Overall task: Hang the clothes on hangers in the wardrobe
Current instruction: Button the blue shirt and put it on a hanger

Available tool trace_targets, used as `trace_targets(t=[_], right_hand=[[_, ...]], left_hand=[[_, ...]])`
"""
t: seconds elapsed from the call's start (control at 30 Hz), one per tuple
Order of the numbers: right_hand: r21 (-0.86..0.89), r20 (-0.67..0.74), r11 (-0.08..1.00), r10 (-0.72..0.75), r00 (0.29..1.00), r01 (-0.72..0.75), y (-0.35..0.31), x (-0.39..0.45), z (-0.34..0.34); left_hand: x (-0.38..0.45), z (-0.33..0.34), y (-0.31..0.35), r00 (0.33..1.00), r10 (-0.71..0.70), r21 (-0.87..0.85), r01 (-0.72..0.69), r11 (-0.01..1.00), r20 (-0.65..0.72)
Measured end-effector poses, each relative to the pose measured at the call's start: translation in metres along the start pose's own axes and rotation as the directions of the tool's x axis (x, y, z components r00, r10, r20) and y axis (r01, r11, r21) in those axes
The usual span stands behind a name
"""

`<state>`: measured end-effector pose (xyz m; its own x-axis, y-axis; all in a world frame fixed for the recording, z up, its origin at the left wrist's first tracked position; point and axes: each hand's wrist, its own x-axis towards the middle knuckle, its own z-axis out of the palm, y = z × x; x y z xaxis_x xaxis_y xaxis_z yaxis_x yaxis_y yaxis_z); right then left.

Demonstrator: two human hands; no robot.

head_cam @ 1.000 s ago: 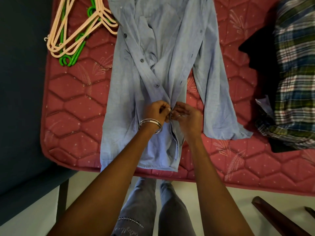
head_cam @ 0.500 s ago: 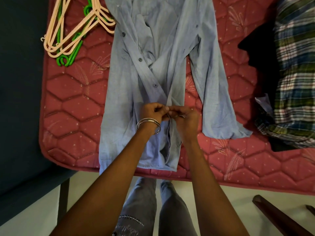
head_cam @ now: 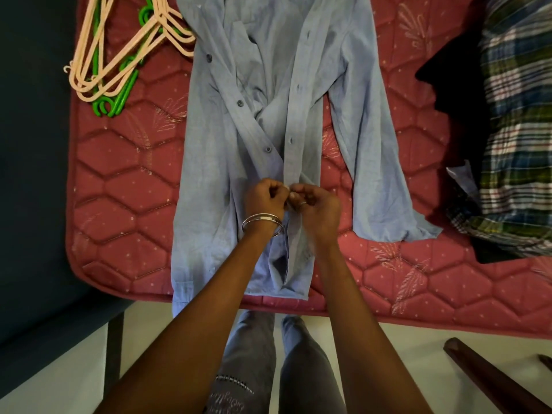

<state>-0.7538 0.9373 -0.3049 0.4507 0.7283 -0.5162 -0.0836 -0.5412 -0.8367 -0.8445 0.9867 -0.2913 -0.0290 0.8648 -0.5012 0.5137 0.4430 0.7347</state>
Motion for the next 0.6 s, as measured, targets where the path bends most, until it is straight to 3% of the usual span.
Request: trace_targets(t=[0.13, 0.33, 0.5, 0.6], right_hand=[[-0.030, 0.008, 0.999, 0.025, 1.000, -0.024, 0.003, 0.003, -0.003], [-0.064, -0.004, 0.997, 0.048, 0.999, -0.048, -0.001, 0.007, -0.004], [-0.150, -0.057, 0.987, -0.069, 0.996, 0.059, -0.002, 0.001, 0.001], [-0.117, -0.045, 0.992, -0.047, 0.998, 0.042, -0.007, 0.000, 0.005]], left_hand=[[0.004, 0.002, -0.003, 0.997, -0.005, 0.050, 0.001, 0.999, 0.071], [0.012, 0.008, 0.000, 0.972, -0.172, 0.016, 0.172, 0.985, 0.160], [0.014, 0.008, 0.002, 0.979, -0.165, 0.044, 0.161, 0.986, 0.117], [0.014, 0.006, 0.002, 0.984, -0.157, 0.004, 0.157, 0.988, 0.078]])
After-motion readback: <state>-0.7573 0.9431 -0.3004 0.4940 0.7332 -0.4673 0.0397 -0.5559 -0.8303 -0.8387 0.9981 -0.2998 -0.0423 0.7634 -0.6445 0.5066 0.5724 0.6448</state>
